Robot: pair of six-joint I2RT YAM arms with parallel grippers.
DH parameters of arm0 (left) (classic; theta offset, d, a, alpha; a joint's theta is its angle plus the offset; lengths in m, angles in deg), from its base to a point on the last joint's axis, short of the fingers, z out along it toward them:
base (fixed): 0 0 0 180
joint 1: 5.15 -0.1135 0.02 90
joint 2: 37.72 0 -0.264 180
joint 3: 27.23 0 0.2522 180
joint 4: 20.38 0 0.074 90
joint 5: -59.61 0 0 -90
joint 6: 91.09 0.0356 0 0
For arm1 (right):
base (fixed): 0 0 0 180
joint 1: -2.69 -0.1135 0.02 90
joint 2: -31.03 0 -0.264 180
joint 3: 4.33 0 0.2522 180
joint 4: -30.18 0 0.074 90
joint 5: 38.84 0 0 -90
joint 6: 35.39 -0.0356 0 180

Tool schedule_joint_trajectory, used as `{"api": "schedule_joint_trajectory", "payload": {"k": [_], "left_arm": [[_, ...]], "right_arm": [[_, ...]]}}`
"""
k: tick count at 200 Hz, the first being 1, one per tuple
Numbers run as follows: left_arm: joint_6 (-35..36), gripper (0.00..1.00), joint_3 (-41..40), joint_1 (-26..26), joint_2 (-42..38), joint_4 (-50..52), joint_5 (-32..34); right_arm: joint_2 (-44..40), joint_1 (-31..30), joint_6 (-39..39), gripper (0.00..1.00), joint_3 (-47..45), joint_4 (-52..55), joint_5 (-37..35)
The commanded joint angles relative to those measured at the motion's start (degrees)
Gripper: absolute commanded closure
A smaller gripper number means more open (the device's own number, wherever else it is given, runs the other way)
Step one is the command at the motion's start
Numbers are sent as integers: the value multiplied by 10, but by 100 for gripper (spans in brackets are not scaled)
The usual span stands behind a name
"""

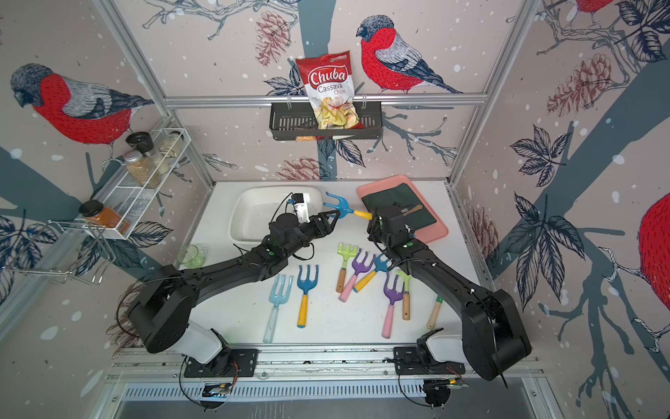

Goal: Put the rake into the storage box
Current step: Pick up the rake at the center of the board.

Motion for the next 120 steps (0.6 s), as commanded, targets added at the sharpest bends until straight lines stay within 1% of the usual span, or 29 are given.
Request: {"api": "schedule_joint_trajectory", "payload": {"k": [1, 36, 83, 120], "left_arm": [[-2, 41, 6, 2, 5, -44, -5], [4, 58, 10, 2, 7, -43, 3], [6, 68, 14, 1, 10, -44, 10], [5, 79, 23, 1, 18, -46, 12]], "right_arm": [[-1, 0, -283, 92, -2, -59, 19], [3, -1, -290, 92, -5, -75, 26], [6, -5, -302, 91, -18, -103, 36], [11, -7, -310, 90, -21, -124, 45]]}}
